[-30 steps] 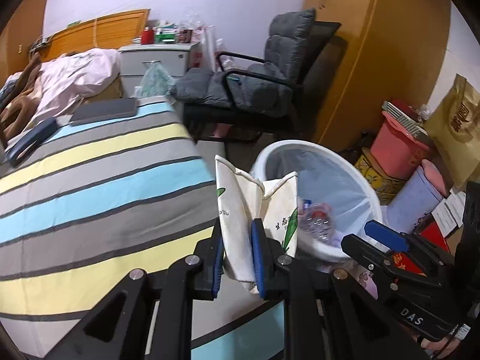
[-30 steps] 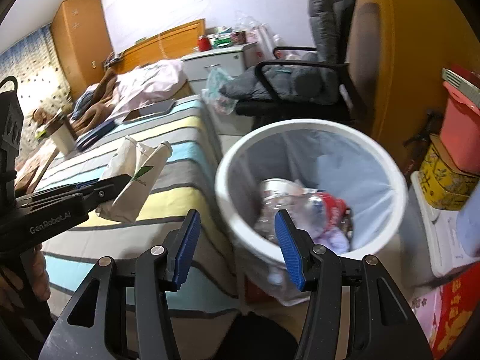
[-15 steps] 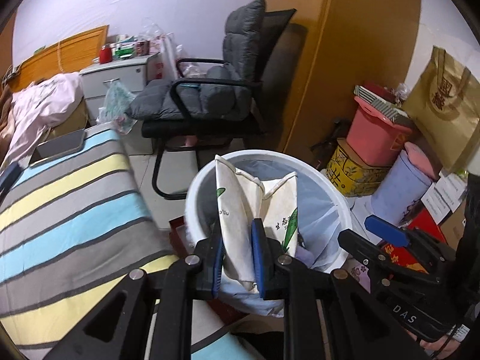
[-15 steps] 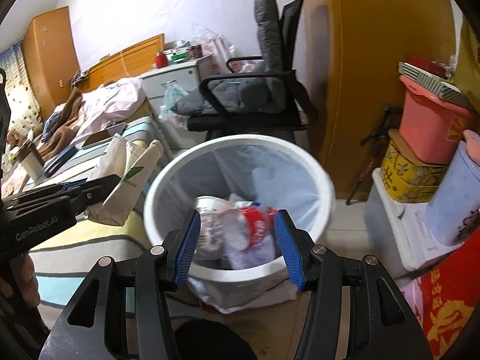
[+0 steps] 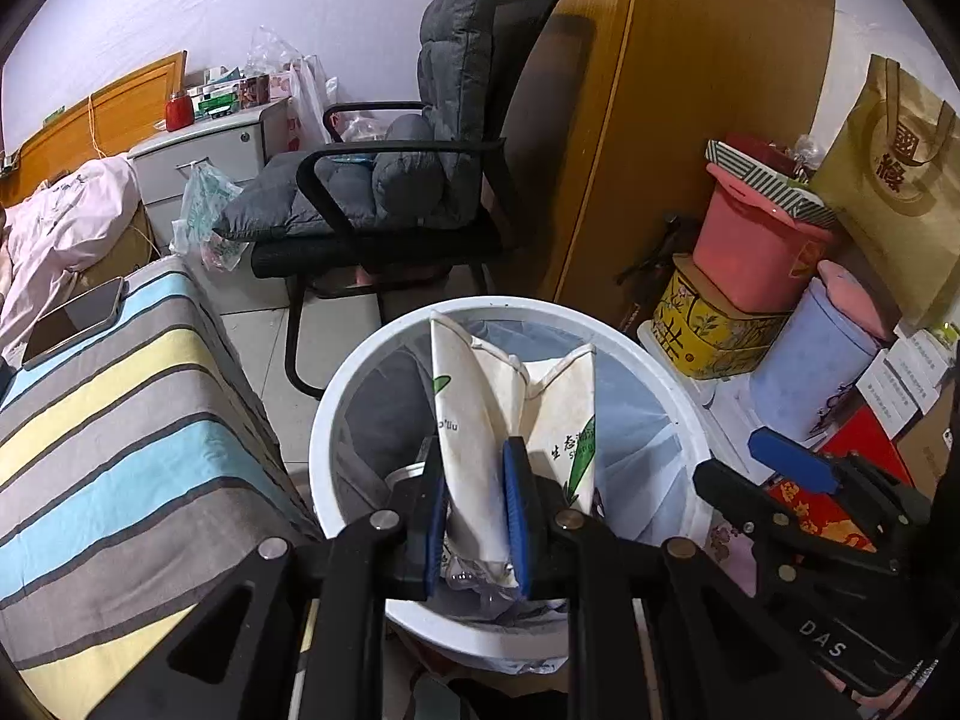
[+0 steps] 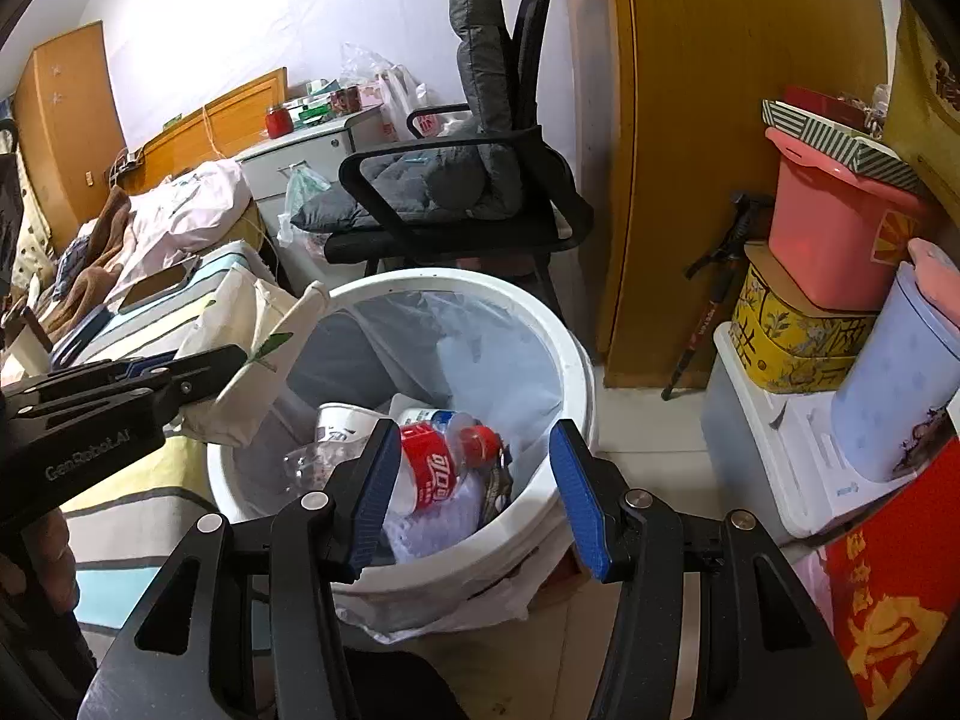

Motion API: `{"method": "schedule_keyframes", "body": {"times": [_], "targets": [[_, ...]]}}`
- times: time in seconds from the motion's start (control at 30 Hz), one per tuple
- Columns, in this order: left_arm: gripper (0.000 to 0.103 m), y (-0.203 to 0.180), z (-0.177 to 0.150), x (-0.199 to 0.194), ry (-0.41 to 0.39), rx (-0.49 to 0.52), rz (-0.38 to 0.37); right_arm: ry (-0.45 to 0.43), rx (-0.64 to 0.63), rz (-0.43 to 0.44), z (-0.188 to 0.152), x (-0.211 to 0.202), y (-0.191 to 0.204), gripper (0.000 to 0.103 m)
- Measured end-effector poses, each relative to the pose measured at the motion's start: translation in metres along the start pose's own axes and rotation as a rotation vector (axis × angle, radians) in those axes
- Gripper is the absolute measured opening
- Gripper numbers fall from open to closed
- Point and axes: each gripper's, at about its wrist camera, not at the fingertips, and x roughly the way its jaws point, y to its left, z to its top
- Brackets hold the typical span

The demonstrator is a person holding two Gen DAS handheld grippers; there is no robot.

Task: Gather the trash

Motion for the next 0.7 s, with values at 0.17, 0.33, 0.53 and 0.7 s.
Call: {"method": "schedule_keyframes", "body": {"times": [0.17, 0.33, 0.53, 0.7], "targets": [[0.019, -0.002, 0.0, 0.008, 0.013, 0.005, 0.017, 0.0, 0.006, -0.006, 0.004, 0.003, -0.007, 0.054], [0.055, 0.002, -0.002, 0.011, 0.029, -0.016, 0.023, 0.001, 0.0, -0.008, 0.004, 0.004, -0.007, 0.054], [0.059, 0.005, -0.004, 0.004, 0.018, -0.016, 0.032, 0.024, -0.027, -0.007, 0.003, 0.01, -0.003, 0.054], [0.059, 0.009, -0.007, -0.005, 0.002, -0.024, 0.045, 0.017, -0.035, -0.008, 0.001, 0.005, 0.0, 0.054]]}}
